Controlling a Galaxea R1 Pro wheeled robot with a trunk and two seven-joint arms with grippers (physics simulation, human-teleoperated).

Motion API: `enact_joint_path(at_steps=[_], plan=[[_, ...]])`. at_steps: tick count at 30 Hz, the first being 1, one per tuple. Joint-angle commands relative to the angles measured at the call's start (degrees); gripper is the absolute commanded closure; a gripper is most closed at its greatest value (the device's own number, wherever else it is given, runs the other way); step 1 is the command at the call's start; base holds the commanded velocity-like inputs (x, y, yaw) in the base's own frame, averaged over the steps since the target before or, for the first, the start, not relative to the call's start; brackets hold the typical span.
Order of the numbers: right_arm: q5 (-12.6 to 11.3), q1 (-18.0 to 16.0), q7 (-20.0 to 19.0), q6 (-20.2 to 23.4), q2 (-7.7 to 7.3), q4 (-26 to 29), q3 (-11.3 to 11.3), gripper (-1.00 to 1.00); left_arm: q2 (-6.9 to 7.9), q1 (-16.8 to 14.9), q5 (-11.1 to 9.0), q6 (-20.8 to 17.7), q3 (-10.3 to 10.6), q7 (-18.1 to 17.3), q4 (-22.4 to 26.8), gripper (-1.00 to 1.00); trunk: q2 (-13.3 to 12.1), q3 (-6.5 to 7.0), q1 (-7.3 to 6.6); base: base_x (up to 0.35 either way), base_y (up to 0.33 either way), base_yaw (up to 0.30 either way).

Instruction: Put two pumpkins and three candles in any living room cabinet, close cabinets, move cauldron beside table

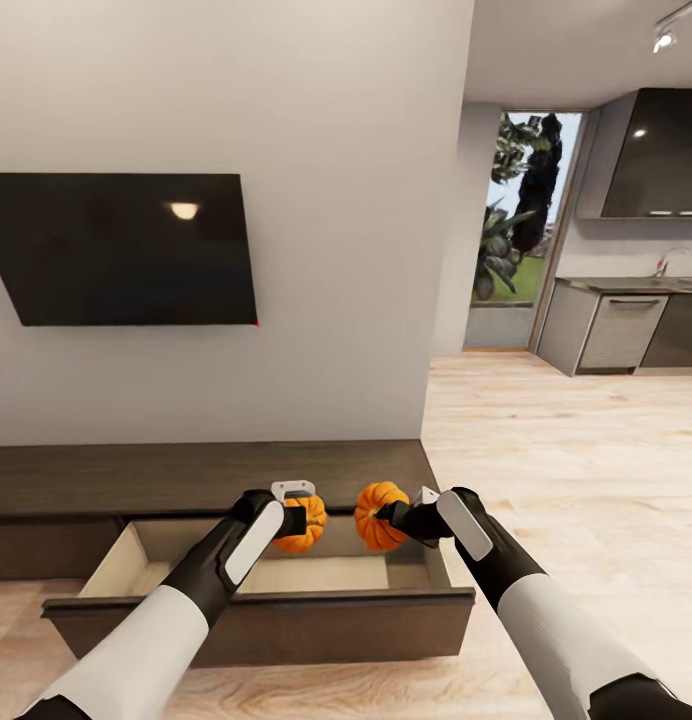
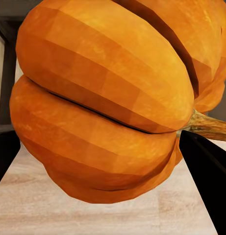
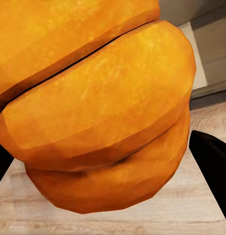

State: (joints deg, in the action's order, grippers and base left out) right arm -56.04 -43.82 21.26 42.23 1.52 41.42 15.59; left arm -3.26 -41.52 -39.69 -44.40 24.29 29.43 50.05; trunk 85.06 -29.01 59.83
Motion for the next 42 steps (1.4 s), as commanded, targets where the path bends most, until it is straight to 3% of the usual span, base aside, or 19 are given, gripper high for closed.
enact_joint_path(at_steps=[1,36,42], plan=[[-0.82,-0.04,0.8,-0.05,-0.03,0.08,0.14,1.0,0.02,-0.05,-0.53,-0.07,0.13,0.61,0.14,1.0,0.04,-0.06,0.0,0.027,-0.009,0.0],[-0.82,-0.04,0.8,-0.04,0.05,-0.31,0.22,1.0,0.08,0.03,-0.52,-0.08,0.19,0.54,0.39,1.0,0.04,-0.06,0.0,0.083,0.004,0.0],[-0.82,-0.04,0.8,-0.04,0.06,-0.37,0.23,1.0,0.09,0.04,-0.55,-0.08,0.21,0.54,0.4,1.0,2.44,-1.14,1.32,0.001,0.0,0.0]])
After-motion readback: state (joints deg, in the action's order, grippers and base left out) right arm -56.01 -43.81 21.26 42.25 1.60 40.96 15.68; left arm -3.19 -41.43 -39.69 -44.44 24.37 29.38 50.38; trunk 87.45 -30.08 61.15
